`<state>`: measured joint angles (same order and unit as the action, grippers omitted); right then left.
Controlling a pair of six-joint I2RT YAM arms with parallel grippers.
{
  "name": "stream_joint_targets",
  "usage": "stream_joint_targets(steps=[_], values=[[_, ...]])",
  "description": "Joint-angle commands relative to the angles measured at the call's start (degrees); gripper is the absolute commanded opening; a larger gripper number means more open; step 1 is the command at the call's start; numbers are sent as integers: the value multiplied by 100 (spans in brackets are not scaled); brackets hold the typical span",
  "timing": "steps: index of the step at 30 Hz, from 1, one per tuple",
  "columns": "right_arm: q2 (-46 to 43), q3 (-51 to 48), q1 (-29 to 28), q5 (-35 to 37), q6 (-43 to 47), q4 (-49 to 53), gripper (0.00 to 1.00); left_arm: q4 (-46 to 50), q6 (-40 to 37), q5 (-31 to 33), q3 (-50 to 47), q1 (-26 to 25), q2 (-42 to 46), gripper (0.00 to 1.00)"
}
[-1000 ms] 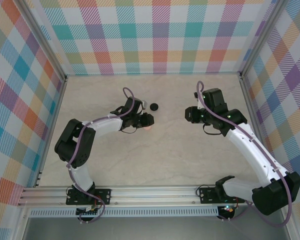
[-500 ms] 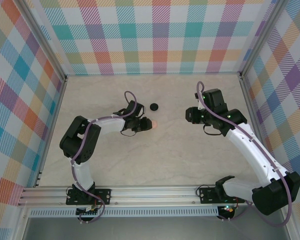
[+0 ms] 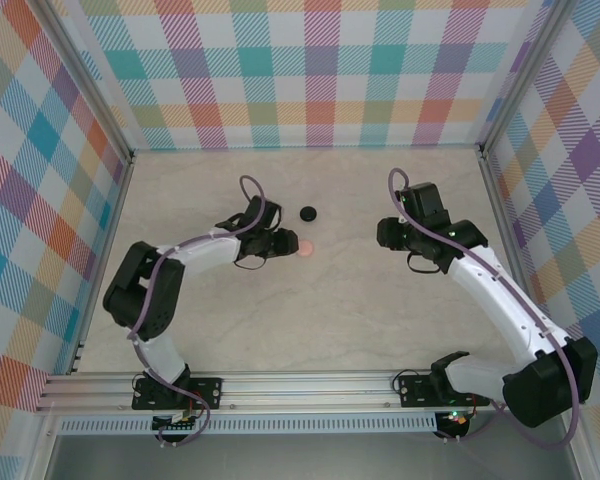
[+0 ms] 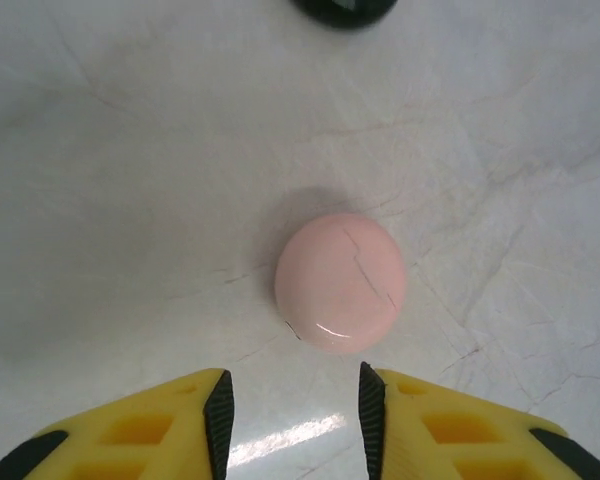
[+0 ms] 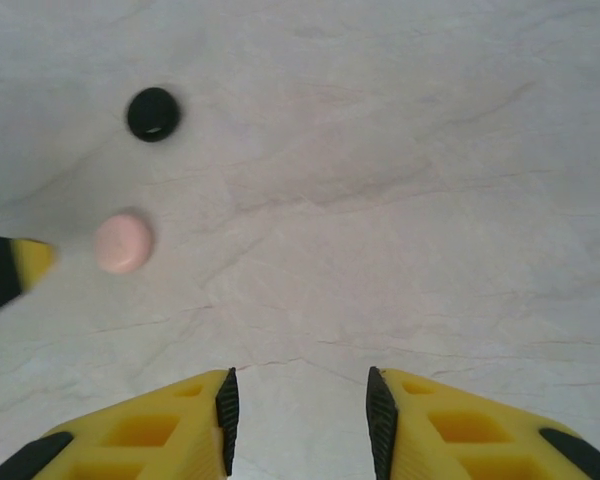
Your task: Insert the wireless bluetooth earbuds into the charging case
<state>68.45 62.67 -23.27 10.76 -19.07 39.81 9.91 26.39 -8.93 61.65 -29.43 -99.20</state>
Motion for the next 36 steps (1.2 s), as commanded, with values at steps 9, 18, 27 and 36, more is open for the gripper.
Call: stream_joint_targets(steps=[9, 18, 27, 36], values=[[64, -1331, 627, 2000, 330, -1745, 55, 492, -1099, 2605, -973, 629, 2106, 63], [81, -2418, 1620, 562, 848, -3553, 61, -504, -2094, 3572, -1959, 1167, 2559, 94], [348, -3280, 2198, -470, 1355, -5456, 69, -2398, -2789, 2480, -2967, 1723, 2413, 100], [643, -3817, 2301, -1057, 1645, -7278, 74, -4204, -3192, 1291, -3667, 2055, 2257, 100]])
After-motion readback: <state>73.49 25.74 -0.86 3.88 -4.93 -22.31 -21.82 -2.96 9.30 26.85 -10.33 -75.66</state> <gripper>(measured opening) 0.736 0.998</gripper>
